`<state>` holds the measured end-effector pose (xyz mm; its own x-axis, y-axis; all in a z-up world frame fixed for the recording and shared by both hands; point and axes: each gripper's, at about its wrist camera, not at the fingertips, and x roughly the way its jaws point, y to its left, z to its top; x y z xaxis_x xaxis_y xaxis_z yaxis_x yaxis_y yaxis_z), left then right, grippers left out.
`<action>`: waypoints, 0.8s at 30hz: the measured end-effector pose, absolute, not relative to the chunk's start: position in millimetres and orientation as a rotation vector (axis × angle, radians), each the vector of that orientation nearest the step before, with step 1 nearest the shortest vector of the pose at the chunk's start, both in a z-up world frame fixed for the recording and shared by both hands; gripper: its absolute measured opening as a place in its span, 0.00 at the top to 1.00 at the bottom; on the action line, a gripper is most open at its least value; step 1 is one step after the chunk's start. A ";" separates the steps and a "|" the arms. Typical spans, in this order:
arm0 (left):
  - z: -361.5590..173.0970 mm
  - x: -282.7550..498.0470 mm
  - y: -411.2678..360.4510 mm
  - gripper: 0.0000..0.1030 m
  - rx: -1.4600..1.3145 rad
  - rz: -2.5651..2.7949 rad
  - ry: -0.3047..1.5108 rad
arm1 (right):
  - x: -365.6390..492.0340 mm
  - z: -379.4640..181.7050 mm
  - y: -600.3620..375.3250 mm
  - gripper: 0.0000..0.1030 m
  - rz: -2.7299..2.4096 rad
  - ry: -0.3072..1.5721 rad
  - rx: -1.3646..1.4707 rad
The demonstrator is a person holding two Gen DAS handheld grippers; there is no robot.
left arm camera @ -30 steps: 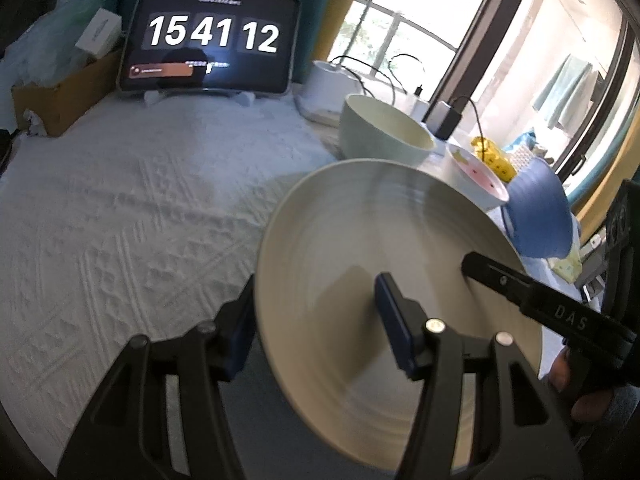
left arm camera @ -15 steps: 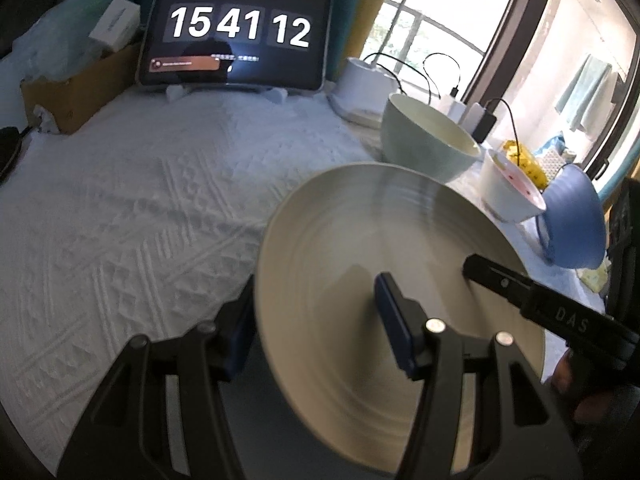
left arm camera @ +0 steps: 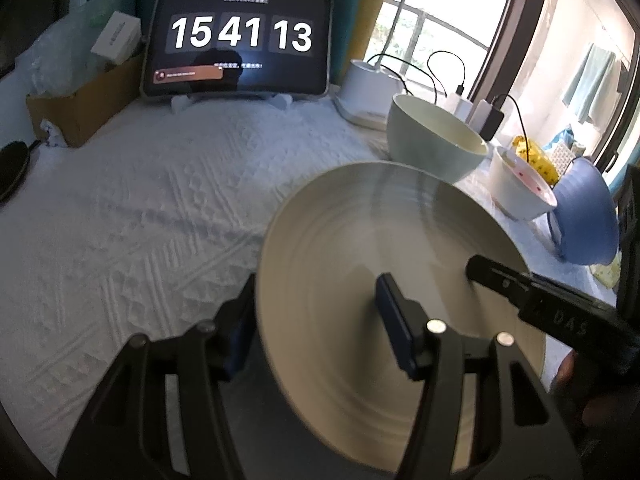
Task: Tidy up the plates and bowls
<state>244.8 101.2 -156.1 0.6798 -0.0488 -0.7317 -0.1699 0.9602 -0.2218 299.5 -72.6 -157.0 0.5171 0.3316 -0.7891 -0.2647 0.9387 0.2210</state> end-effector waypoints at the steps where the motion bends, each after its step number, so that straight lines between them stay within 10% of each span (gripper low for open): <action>1: -154.6 243.6 101.2 0.43 -0.285 0.072 0.820 | 299.4 -156.9 -73.1 0.54 0.360 0.965 0.076; 24: -107.5 209.6 62.9 0.43 -0.235 0.066 0.702 | 263.3 -120.9 -138.1 0.54 0.297 0.878 0.148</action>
<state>209.6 62.9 -107.5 0.7628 -0.0190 -0.6464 -0.1385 0.9716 -0.1920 263.3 -138.1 -120.9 0.6012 0.3152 -0.7343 -0.1946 0.9490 0.2480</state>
